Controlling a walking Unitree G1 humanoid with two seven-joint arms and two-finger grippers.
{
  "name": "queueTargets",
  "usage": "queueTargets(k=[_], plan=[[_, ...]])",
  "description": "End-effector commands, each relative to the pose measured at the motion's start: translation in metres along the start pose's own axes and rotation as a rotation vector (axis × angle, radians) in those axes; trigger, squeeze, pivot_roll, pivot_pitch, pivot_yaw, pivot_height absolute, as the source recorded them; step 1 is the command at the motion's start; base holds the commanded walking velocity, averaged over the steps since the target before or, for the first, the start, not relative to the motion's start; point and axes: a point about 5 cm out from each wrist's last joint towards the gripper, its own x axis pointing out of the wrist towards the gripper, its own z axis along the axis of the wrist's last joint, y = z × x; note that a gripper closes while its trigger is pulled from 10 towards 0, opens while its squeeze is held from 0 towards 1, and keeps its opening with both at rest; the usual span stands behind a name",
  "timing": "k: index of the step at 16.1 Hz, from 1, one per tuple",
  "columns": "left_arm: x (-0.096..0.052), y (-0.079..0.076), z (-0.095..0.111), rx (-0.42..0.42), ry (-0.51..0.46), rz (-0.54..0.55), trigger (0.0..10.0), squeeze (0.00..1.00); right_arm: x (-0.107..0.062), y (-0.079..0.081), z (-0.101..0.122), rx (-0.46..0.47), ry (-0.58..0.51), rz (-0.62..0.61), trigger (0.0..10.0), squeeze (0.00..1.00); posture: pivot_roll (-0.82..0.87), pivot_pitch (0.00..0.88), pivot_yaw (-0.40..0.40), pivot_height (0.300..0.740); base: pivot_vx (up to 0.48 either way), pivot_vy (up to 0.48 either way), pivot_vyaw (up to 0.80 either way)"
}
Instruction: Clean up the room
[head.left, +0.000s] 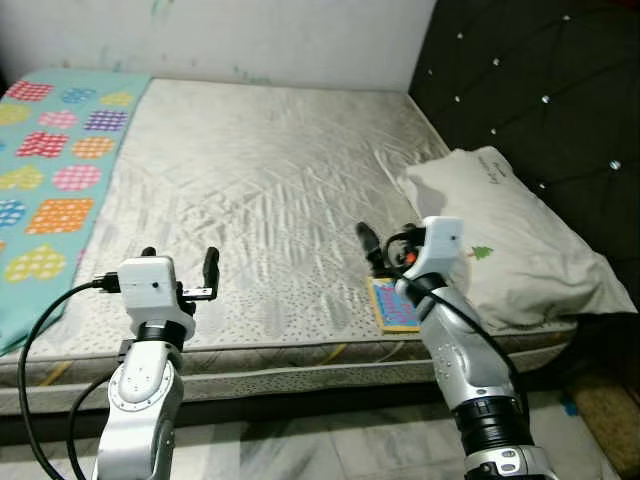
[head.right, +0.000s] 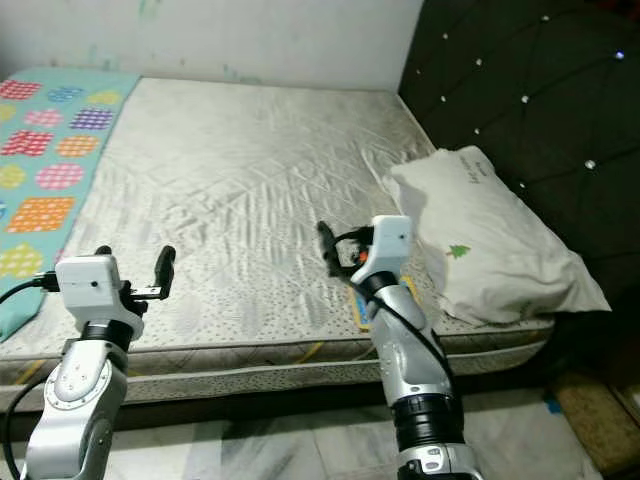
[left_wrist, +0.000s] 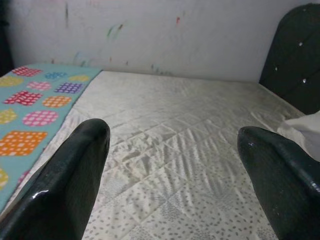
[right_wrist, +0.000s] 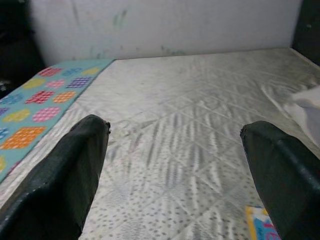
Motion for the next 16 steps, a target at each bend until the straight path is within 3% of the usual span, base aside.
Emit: queueTargets(k=[1,6,16], plan=[[-0.0006,-0.0069,0.0037,-0.012,-0.021,-0.034,10.0,0.0,-0.0013,-0.007,0.0041,-0.02,-0.012,-0.011,10.0,0.0,0.0,0.076,-0.091,0.74,0.292,0.0,0.0],[-0.0004,-0.0056,0.003,-0.013,-0.015,-0.037,10.0,0.0,-0.0001,-0.0052,0.0046,-0.037,-0.019,-0.007,10.0,0.0,0.0,0.07,-0.094,0.74,0.298,0.0,0.24],[0.0038,-0.0046,0.003,-0.002,-0.009,-0.041,10.0,0.0,0.001,-0.0098,0.0034,-0.057,-0.021,-0.054,10.0,0.0,0.0,0.071,-0.082,0.74,0.307,0.0,0.0]])
